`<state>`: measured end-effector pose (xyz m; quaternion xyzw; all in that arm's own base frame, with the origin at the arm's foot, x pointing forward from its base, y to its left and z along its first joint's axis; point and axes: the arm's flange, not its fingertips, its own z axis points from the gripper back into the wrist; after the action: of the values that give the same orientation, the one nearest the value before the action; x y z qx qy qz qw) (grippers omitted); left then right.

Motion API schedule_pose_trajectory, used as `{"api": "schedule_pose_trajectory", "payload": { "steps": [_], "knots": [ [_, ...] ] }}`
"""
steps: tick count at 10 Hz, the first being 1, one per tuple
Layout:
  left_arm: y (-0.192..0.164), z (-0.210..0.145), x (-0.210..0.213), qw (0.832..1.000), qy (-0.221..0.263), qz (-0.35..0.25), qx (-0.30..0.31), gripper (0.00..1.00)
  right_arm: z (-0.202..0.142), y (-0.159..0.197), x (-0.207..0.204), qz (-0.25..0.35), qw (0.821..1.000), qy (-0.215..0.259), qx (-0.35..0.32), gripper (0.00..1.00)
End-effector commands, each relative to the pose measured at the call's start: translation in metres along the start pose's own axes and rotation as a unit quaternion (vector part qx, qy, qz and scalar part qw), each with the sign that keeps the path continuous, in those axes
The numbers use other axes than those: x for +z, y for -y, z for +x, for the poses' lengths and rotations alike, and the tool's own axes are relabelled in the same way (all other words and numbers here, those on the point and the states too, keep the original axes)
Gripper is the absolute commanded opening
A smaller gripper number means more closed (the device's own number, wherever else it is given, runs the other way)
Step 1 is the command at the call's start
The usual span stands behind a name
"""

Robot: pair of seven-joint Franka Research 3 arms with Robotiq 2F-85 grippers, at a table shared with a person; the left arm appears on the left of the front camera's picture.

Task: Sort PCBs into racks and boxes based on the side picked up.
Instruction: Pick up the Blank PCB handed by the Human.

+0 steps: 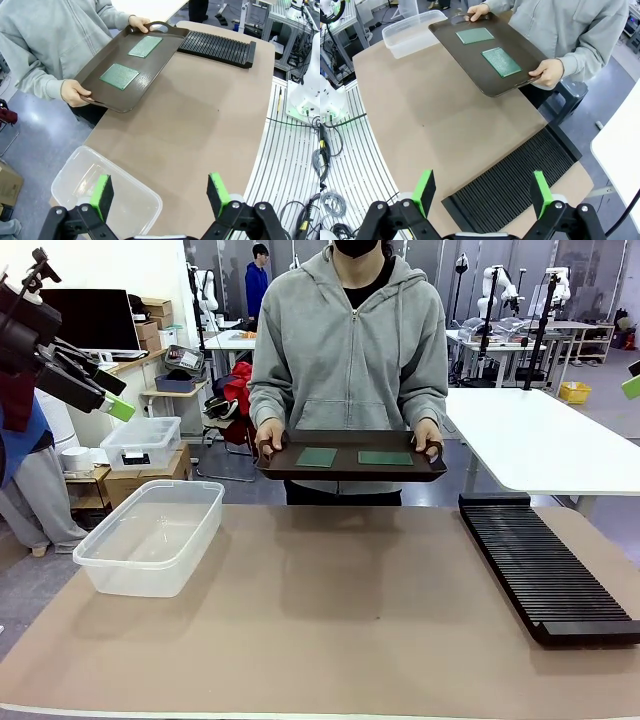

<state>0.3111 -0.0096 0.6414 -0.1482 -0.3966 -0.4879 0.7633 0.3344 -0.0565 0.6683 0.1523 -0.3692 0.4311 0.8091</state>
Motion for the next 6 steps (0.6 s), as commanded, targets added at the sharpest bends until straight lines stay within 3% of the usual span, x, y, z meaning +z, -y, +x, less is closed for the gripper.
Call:
{"api": "schedule_pose_trajectory", "payload": {
  "steps": [1,6],
  "knots": [
    [-0.0003,0.0005,-0.0011,1.000,0.000,0.000,0.000,1.00,-0.0002,-0.0018,0.0001,0.004,1.000,0.005,0.002,1.00],
    [-0.0003,0.0005,-0.0011,1.000,0.000,0.000,0.000,1.00,-0.0002,-0.0018,0.0001,0.004,1.000,0.005,0.002,1.00]
  ]
}}
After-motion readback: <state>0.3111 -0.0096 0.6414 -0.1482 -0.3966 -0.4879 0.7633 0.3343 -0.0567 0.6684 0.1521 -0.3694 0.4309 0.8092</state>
